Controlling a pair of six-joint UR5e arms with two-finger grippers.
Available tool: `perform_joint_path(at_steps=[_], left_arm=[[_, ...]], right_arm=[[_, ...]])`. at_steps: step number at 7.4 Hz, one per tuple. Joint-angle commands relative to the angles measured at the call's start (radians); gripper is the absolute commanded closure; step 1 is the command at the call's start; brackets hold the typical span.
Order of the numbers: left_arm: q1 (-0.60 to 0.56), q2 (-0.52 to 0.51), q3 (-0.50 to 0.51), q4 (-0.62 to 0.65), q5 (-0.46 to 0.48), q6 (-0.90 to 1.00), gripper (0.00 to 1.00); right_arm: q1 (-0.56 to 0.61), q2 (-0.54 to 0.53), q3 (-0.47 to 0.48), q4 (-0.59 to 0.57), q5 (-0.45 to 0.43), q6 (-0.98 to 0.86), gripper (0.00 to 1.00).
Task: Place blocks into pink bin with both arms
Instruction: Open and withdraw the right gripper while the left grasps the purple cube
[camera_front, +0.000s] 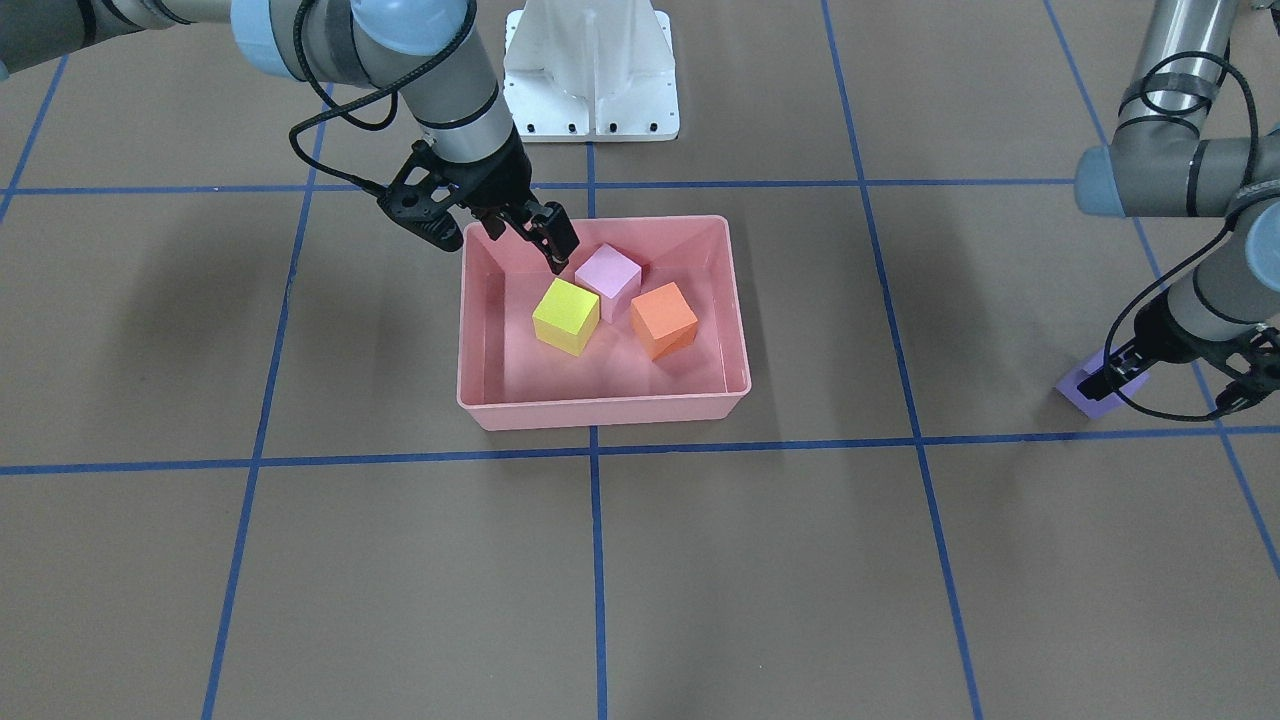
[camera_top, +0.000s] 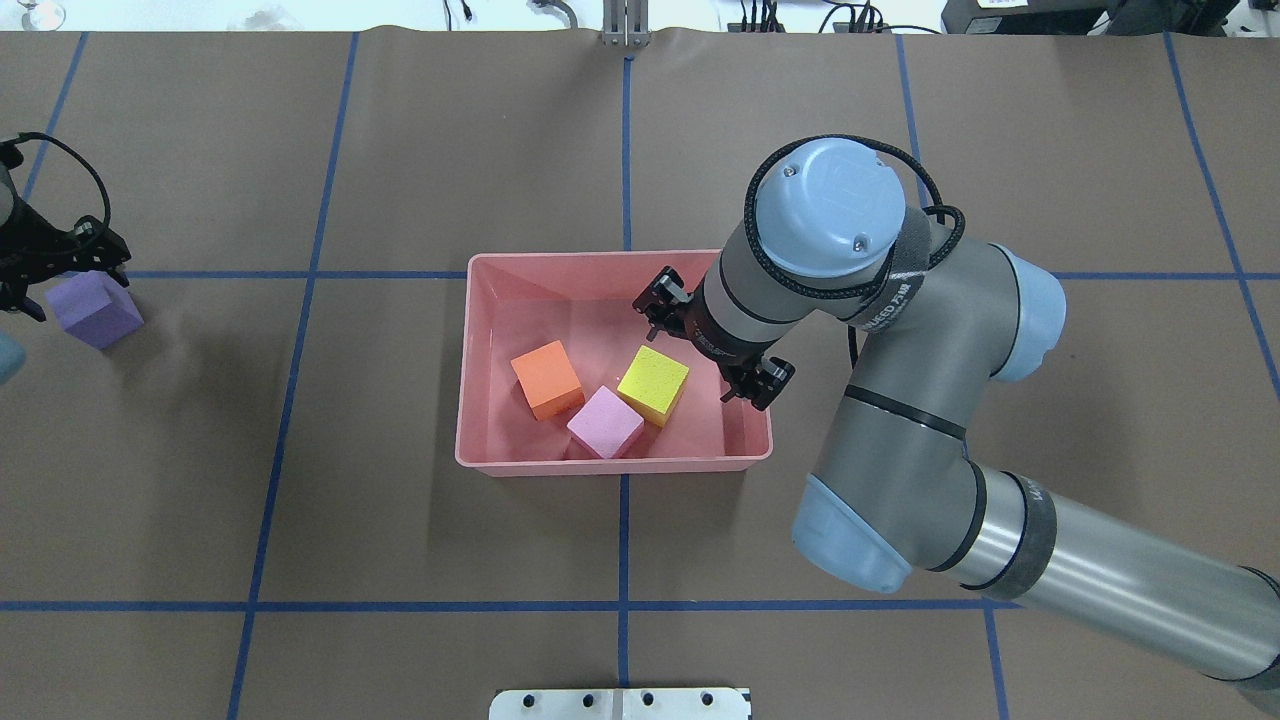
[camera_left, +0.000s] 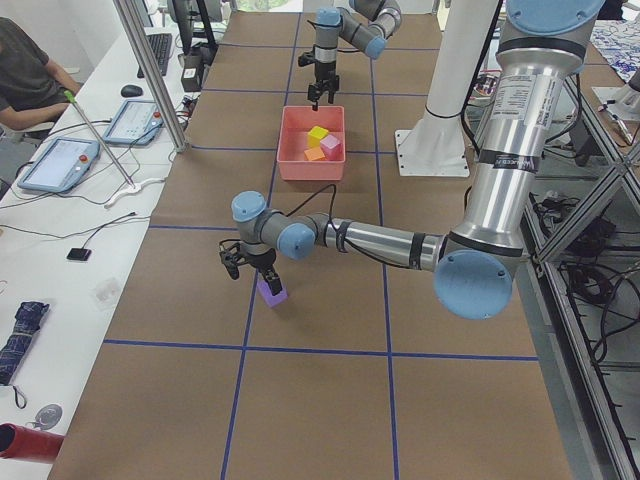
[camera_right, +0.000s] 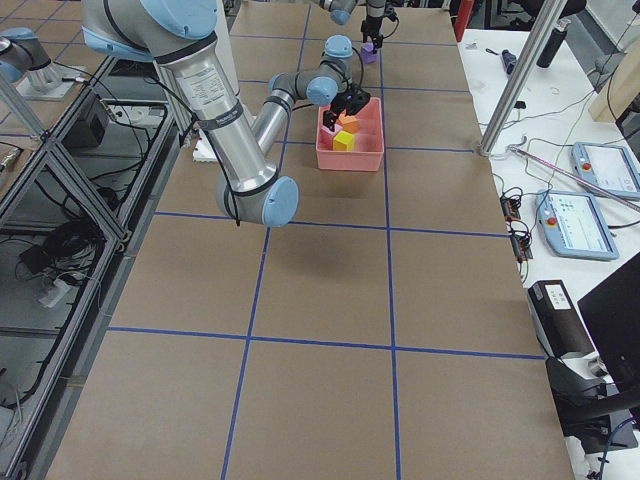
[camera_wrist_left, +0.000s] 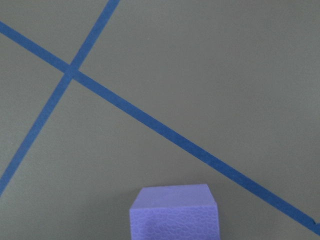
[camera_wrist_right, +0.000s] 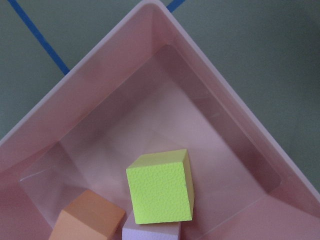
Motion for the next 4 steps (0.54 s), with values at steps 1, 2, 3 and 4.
perform_joint_path(at_steps=[1,2,3,4], left_arm=[[0.022,0.006,0.031,-0.037,0.036,0.001,0.0],[0.024,0.012,0.038,-0.074,0.036,-0.002,0.0],[0.024,0.011,0.037,-0.077,0.036,-0.013,0.2],[0.024,0.005,0.037,-0.077,0.03,-0.023,0.91]], right_arm=[[0.004,-0.009,0.01,0.0,-0.002,0.0,0.01],[0.004,-0.009,0.009,0.0,-0.002,0.002,0.01],[0.019,-0.013,0.014,0.0,-0.001,0.0,0.01],[0.081,-0.045,0.056,0.0,0.022,-0.001,0.01]])
